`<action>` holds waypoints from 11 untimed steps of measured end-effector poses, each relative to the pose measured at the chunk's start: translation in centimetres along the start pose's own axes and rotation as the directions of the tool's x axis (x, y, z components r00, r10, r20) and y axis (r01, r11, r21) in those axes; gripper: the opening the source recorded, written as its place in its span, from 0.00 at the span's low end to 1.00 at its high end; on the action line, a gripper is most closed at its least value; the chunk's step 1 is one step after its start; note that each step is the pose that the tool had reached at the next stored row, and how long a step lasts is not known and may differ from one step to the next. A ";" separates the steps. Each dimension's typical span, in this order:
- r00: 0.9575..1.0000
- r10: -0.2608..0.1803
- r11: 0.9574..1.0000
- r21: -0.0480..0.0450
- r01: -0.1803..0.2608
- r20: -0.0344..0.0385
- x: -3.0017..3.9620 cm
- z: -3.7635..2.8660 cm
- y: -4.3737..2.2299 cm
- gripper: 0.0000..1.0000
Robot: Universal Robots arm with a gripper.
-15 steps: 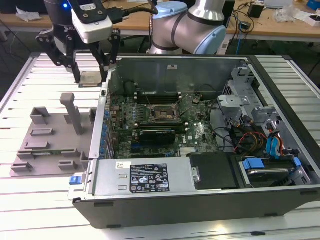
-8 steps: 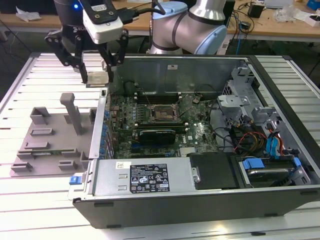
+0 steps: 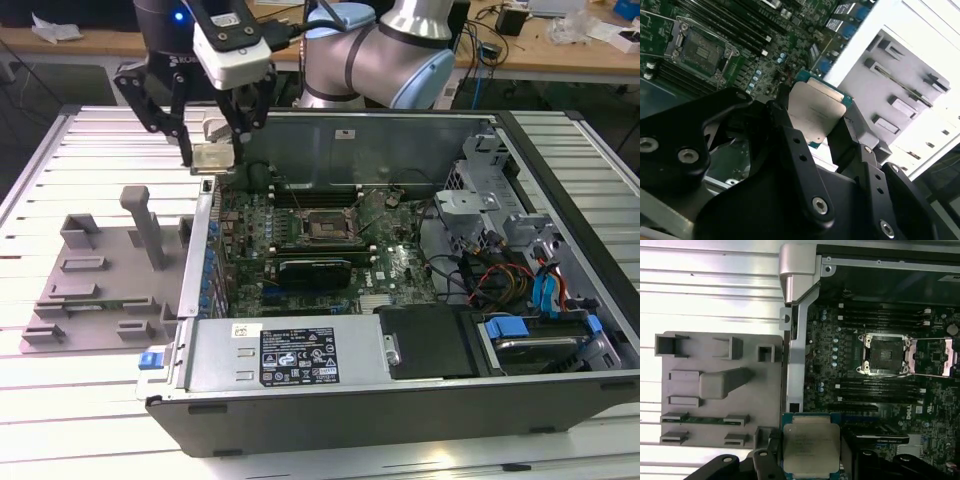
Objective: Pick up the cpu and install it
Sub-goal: 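Pick up the cpu and move it towards the insertion slot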
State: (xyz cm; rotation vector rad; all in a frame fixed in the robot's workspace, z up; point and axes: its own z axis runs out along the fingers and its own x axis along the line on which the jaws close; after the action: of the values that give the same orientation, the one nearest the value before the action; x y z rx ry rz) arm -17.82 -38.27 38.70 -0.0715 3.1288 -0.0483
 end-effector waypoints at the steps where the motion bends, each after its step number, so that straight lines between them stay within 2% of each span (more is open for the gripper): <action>1: 1.000 0.000 1.000 0.000 0.000 -0.001 -0.22 0.05 0.13 0.55; 4: 1.000 0.000 1.000 0.000 0.000 -0.007 -1.84 0.30 0.65 0.55; 11: 1.000 0.000 1.000 -0.001 0.000 -0.015 -4.29 0.68 0.77 0.55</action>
State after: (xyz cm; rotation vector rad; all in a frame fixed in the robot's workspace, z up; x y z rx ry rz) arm -13.56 -37.32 38.04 -0.0722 3.1437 -0.0481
